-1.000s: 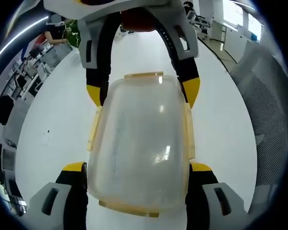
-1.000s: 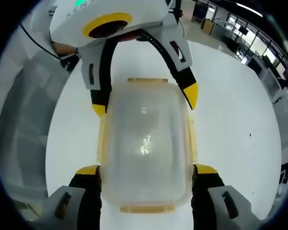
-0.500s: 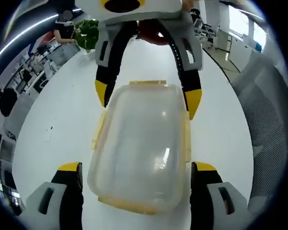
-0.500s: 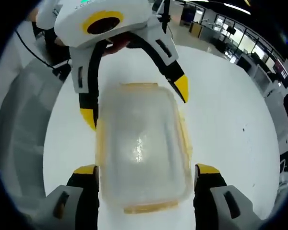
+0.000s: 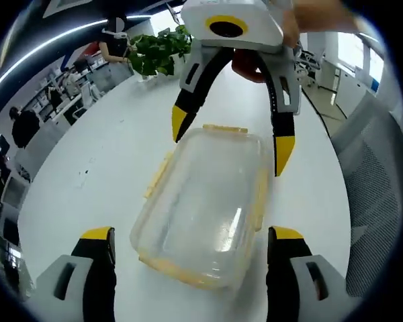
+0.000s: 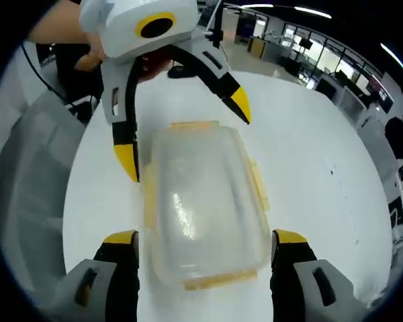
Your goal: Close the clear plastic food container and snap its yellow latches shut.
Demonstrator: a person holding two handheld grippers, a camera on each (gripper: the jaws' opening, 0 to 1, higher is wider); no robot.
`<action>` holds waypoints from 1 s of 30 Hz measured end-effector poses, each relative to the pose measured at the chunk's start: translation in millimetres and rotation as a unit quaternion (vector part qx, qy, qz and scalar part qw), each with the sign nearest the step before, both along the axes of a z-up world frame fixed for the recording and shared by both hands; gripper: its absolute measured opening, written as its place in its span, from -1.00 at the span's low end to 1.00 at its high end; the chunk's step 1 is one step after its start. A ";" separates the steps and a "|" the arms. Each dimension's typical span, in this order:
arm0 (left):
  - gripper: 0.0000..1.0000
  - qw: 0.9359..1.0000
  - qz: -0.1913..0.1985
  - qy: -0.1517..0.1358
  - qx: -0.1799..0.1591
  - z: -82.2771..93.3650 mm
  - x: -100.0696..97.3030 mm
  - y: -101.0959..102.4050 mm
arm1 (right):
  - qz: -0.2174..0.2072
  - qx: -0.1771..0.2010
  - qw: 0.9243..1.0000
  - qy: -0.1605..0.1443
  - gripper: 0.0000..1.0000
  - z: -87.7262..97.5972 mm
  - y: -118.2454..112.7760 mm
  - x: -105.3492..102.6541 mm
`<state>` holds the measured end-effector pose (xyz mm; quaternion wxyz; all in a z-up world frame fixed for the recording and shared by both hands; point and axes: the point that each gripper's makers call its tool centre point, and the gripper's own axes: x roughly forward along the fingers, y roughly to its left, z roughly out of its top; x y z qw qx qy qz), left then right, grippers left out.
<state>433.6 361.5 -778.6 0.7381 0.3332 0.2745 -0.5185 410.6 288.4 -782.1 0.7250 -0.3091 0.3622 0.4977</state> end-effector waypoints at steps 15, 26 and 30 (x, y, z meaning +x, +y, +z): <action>0.93 0.996 0.076 0.003 -0.048 4.7 -10.4 21.1 | -0.080 0.065 0.995 -0.018 0.61 17.0 -0.7 -3.1; 0.90 0.989 0.126 -0.006 -0.074 10.8 -17.7 42.4 | -0.134 0.109 0.984 -0.038 0.59 26.0 -4.8 -9.5; 0.88 0.985 0.148 0.002 -0.089 10.8 -22.2 48.9 | -0.162 0.135 0.977 -0.041 0.58 30.7 -8.6 -11.4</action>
